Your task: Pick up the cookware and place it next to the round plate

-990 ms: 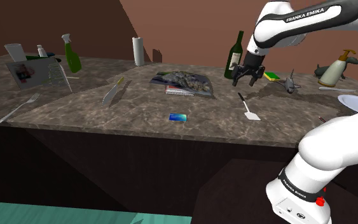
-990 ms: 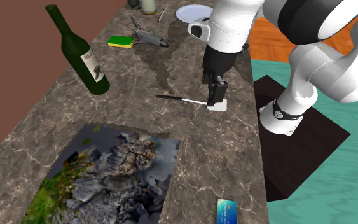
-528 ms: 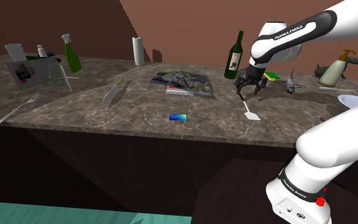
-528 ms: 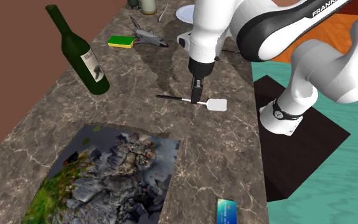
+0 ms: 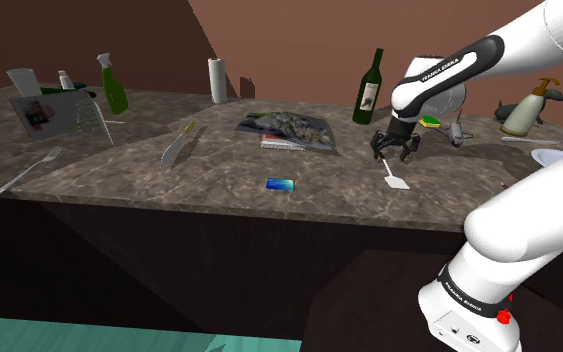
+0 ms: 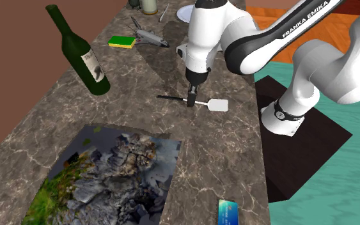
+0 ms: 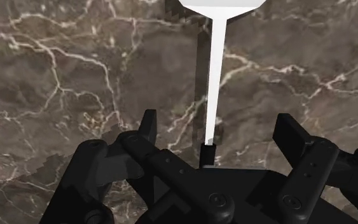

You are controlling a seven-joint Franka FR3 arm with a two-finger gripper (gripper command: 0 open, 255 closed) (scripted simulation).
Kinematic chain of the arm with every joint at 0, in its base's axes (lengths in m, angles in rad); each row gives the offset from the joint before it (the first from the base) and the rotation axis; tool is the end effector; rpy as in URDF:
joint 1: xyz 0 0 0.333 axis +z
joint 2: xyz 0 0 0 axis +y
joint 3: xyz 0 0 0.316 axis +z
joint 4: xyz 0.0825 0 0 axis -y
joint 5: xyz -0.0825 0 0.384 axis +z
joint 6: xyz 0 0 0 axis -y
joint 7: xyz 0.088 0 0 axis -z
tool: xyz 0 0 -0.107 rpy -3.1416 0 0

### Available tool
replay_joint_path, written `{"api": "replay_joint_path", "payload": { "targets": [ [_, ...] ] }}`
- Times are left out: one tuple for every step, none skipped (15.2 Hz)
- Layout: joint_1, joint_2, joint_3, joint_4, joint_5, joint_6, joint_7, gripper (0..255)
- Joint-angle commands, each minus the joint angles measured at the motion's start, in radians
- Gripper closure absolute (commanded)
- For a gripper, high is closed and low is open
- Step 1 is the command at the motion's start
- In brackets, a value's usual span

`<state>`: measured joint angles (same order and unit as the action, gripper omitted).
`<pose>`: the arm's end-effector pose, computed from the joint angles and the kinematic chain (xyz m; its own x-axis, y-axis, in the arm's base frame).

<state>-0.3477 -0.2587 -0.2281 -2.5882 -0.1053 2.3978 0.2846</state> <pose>0.3610 -0.2329 0.3517 0.7096 -0.7015 0.0658 -0.7030 -0.7112 -0.0003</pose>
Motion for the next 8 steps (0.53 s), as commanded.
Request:
{"api": "replay_joint_path", "payload": {
  "targets": [
    [0.001, 0.021, -0.003, -0.011, 0.002, 0.032, -0.002, 0],
    [0.001, 0.027, -0.004, -0.013, 0.003, 0.041, -0.003, 0],
    [0.001, 0.027, -0.004, -0.013, 0.003, 0.041, -0.003, 0],
    [0.001, 0.027, -0.004, -0.013, 0.003, 0.041, -0.003, 0],
    [0.001, 0.027, -0.004, -0.013, 0.003, 0.041, -0.003, 0],
    [0.001, 0.027, -0.004, -0.013, 0.003, 0.041, -0.003, 0],
    [0.001, 0.027, -0.004, -0.013, 0.003, 0.041, -0.003, 0],
    [0.001, 0.027, -0.004, -0.013, 0.003, 0.041, -0.003, 0]
  ]
}}
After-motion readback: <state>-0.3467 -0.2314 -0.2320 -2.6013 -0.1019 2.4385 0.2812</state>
